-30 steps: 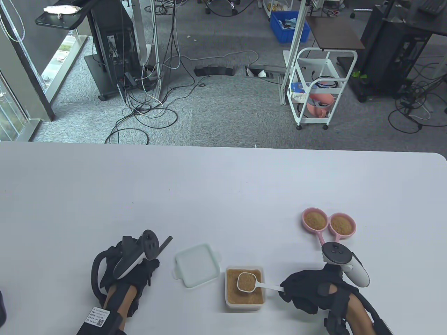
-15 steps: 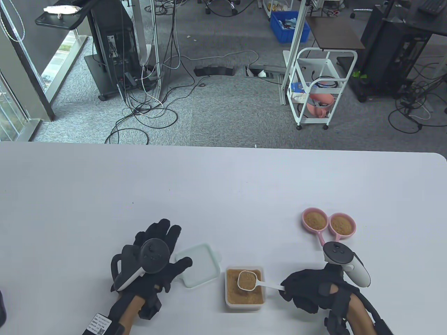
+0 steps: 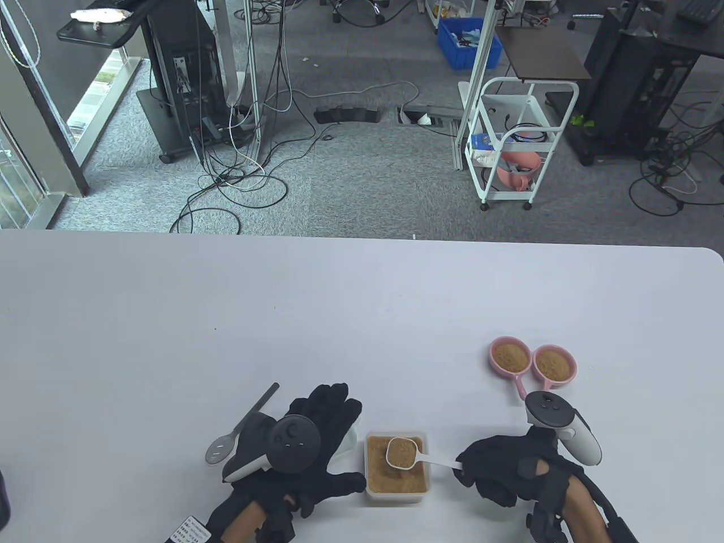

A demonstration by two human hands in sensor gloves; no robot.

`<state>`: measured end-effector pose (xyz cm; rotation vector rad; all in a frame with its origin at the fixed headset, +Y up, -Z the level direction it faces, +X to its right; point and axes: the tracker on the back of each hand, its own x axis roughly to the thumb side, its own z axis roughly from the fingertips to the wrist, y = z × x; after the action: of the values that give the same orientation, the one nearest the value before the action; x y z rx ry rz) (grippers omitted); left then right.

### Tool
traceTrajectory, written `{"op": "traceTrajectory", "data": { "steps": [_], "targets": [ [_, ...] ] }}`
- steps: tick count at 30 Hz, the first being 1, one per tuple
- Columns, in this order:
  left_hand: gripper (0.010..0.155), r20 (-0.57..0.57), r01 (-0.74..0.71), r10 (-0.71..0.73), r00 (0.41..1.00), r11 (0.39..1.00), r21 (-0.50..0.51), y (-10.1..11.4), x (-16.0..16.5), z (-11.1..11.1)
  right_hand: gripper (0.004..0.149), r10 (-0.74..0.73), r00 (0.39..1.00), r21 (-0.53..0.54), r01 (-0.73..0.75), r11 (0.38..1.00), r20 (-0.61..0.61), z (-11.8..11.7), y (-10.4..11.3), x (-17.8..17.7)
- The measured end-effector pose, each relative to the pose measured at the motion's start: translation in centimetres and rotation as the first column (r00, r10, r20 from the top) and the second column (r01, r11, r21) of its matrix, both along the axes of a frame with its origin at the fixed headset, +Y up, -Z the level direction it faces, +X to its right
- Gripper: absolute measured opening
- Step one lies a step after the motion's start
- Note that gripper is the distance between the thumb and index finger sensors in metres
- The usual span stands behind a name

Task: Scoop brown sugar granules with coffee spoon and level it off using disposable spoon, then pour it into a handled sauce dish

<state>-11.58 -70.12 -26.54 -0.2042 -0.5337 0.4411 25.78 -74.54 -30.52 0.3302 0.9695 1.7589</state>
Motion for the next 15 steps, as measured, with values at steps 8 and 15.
{"op": "traceTrajectory", "data": {
  "steps": [8,15],
  "targets": [
    [0.106,-0.009,0.033,-0.033,0.999,0.999,-0.025,-0.7,-0.1,-0.4,0.044,-0.096,0.983,0.084,0.084,0.993,0.154,-0.4,2.1,3.1],
    [0.105,-0.013,0.051,-0.052,0.999,0.998,-0.030,-0.7,-0.2,-0.4,0.044,-0.170,0.917,0.123,0.134,0.983,0.360,-0.7,2.9,7.5]
  ]
}}
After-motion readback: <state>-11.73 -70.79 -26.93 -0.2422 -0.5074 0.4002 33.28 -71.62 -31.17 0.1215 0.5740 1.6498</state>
